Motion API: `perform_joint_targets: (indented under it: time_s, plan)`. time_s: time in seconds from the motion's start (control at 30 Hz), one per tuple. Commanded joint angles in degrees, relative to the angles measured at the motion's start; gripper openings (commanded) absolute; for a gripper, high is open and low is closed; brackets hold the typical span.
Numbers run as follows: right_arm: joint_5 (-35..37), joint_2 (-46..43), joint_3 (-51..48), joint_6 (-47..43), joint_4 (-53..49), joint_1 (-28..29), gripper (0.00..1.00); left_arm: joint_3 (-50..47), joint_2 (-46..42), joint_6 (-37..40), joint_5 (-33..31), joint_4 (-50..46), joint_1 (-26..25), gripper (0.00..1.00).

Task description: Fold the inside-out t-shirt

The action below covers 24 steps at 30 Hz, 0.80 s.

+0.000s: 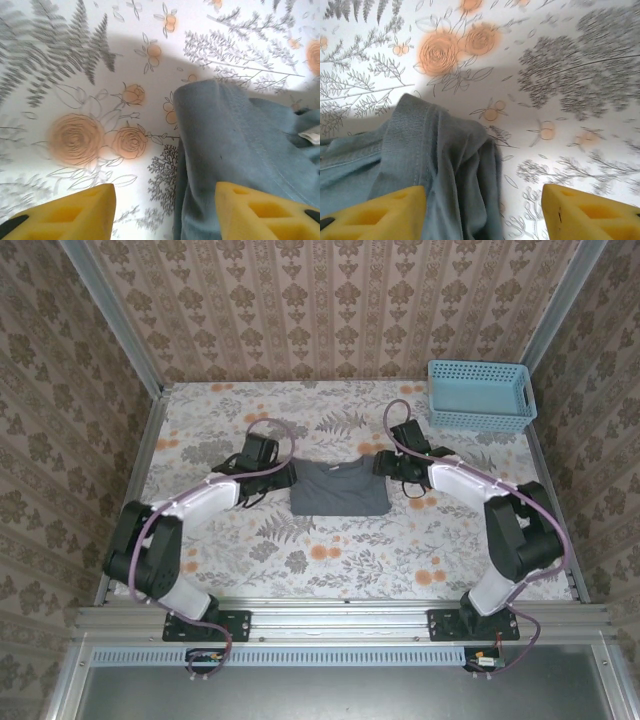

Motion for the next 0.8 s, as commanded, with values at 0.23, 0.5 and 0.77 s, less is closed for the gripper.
perform_joint_targets:
  time_s: [0.23,0.5,0.77]
  plan:
    - [-0.29,0.12,3.22,-1.67,-3.72,8.98,0.62,0.75,-3.03,-2.04,-0.36,2.79,-9.72,0.65]
    - [-1.36,9.98,4.69,0.94,-0.57,5.13,0.56,-1.29,7.87,-3.59,4.49,9.82,-5.94,0.65]
    - [-5.81,11.64,0.77,3.85,3.90,1.07,0.53,-6.06,8.04,0.57,9.01,14.46,-3.97,0.85]
